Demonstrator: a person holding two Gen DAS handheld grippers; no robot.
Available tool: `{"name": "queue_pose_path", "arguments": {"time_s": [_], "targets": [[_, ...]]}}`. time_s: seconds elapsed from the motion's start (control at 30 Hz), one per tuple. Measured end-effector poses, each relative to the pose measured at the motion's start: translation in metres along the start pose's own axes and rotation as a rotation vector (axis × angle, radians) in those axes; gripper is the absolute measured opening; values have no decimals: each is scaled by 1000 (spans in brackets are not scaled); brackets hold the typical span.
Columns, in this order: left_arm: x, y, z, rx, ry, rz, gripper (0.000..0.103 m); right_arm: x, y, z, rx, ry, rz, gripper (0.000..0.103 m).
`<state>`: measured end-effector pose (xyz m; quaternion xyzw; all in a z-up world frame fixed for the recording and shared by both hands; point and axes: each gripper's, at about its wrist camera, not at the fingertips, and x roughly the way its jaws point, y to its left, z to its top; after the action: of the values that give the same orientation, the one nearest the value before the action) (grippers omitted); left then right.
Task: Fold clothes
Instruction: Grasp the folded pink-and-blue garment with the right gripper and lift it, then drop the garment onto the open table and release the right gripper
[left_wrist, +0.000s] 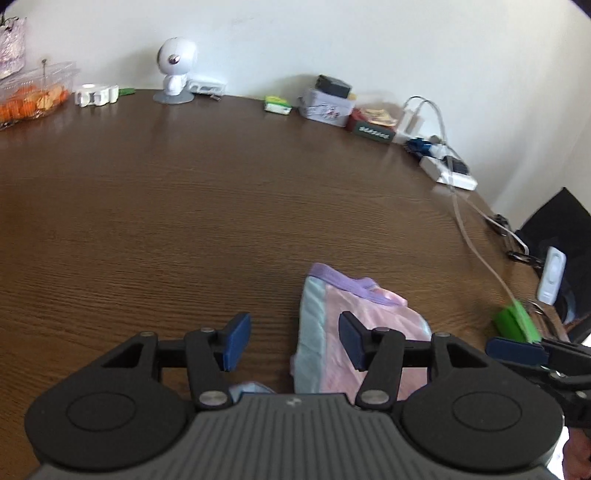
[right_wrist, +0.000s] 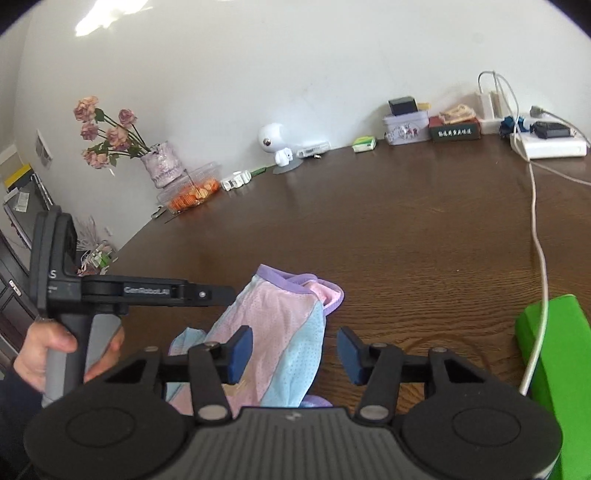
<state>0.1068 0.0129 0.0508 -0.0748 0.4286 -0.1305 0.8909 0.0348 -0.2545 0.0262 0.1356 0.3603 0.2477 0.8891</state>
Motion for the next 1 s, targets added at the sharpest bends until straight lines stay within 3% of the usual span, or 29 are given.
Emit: {"name": "queue_pose_path", "arguments": {"time_s": [0.1, 0.13, 0.17, 0.2, 0.23, 0.33, 0.43, 0.53, 0.57, 0.63, 0.7, 0.77, 0.83, 0.9, 0.97, 1.0], "targets": [[13, 3, 1, 14, 39, -81, 53, 29, -10, 7, 39, 67, 8, 44], [17, 3, 0, 24, 56, -103, 48, 39, -11, 8, 48, 99, 24, 34], [20, 2, 1, 37, 70, -119, 25, 47, -11, 9, 40, 124, 36, 19], [25, 1, 2, 57, 86, -125, 13, 52, -9, 10, 30, 137, 41, 10], [27, 1, 4, 70, 89, -122, 7, 55, -6, 14, 10, 131, 29, 2], [29, 1, 27, 70, 15, -54, 5, 66, 7, 41, -70, 74, -15, 1], [3, -6, 78, 41, -153, -32, 4, 62, 35, 98, -173, -64, -54, 1], [-81, -27, 117, 66, -412, -29, 4, 11, 87, 140, -356, -314, -78, 1], [-118, -39, 121, 98, -519, -30, 4, -18, 105, 147, -432, -426, -82, 1], [-184, -56, 112, 168, -679, -32, 4, -60, 131, 143, -541, -567, -121, 1], [-225, -63, 87, 199, -739, -40, 4, -99, 148, 127, -600, -663, -138, 0], [-235, -63, 47, 215, -693, -37, 4, -116, 149, 96, -614, -639, -135, 0], [-220, -57, -3, 202, -580, -27, 5, -114, 141, 56, -603, -528, -136, 1], [-183, -43, -58, 153, -410, -34, 9, -94, 122, 7, -573, -320, -137, 2], [-148, -22, -107, 68, -212, -31, 32, -71, 100, -44, -532, -106, -133, 10], [-138, -11, -128, 27, -140, -26, 36, -67, 90, -68, -507, -37, -125, 11]]}}
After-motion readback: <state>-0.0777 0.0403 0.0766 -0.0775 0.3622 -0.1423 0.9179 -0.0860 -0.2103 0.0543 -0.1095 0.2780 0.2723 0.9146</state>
